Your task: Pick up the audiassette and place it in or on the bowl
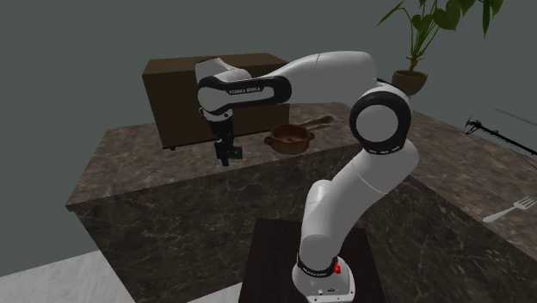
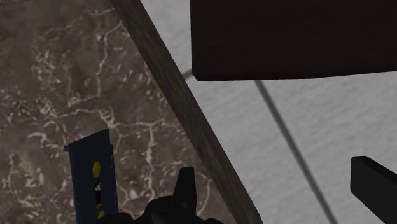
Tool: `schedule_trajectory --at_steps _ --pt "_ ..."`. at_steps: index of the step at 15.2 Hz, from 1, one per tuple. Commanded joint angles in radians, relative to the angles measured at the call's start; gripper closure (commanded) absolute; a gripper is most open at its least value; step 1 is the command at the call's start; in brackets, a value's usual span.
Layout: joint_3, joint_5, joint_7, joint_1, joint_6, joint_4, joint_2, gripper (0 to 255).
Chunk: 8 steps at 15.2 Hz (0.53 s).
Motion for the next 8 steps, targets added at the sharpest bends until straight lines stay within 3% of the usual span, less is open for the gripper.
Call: schedule_trajectory --at_steps 1,8 --pt "-0.040 -0.005 -0.037 -0.012 0.031 0.033 0.050 0" --pt "-0.173 0.030 -0.173 -0.044 0.110 0.178 0.235 0"
